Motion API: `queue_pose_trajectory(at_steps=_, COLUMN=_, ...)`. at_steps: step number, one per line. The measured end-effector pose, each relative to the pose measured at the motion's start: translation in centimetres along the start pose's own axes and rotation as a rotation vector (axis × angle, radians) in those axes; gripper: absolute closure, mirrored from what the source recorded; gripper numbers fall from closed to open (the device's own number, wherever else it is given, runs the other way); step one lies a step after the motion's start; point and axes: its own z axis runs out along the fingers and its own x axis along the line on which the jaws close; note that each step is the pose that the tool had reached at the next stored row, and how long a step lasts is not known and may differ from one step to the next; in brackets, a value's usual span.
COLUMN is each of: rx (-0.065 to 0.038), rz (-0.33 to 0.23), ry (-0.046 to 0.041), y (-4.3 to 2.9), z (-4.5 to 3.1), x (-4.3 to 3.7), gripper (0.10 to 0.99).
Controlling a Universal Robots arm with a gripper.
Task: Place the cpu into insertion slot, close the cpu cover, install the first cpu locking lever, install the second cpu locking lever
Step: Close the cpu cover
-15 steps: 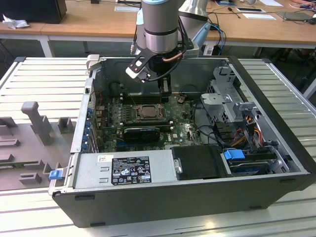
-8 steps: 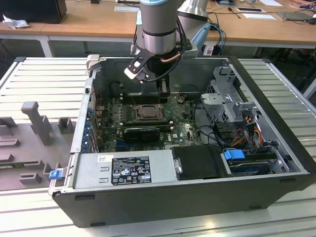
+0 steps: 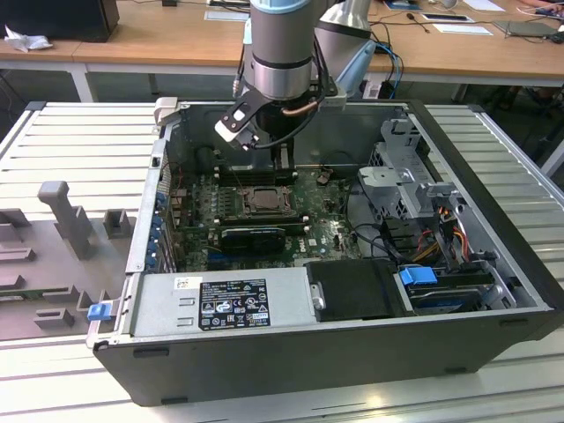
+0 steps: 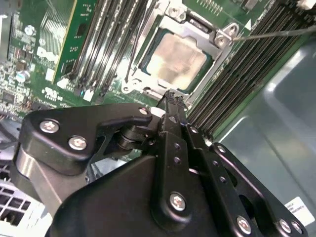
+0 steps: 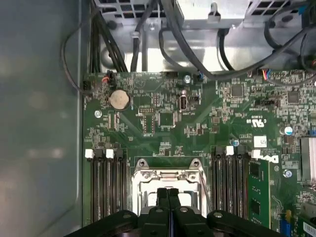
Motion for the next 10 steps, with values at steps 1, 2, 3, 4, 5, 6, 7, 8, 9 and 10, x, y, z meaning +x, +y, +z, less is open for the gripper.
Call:
queue_pose_trajectory(at_steps=1, rx=0.0, rz=0.0, ry=0.0004, y=-0.04, z=0.12, x=-0.1, gripper=0.98)
queue_pose_trajectory(at_steps=2, rx=0.0, rz=0.0, ry=0.0014, y=-0.13, z=0.17, x=-0.12, gripper=0.98)
queue_pose_trajectory(at_steps=3, rx=0.0, rz=0.0, ry=0.0015, y=-0.26, z=0.19, x=-0.13, gripper=0.98)
queue_pose_trajectory(at_steps=4, rx=0.0, rz=0.0, ry=0.0014, y=-0.38, z=0.2, x=-0.13, gripper=0.98)
queue_pose_trajectory(at_steps=5, rx=0.0, rz=0.0, ry=0.0014, y=-0.55, z=0.21, x=-0.14, gripper=0.98)
queue_pose_trajectory(at_steps=6, rx=0.0, rz=0.0, ry=0.0013, y=-0.61, z=0.22, x=-0.14, gripper=0.98)
queue_pose_trajectory(at_steps=7, rx=0.0, rz=0.0, ry=0.0013, y=-0.66, z=0.22, x=-0.14, gripper=0.98)
queue_pose_trajectory(at_steps=8, rx=0.0, rz=0.0, ry=0.0016, y=-0.76, z=0.22, x=-0.14, gripper=0.98)
queue_pose_trajectory(at_steps=9, rx=0.0, rz=0.0, ry=0.0016, y=-0.89, z=0.21, x=-0.14, gripper=0.98)
queue_pose_trajectory(at_steps=10, rx=0.0, rz=0.0, ry=0.0016, y=-1.04, z=0.2, x=-0.15, gripper=0.98)
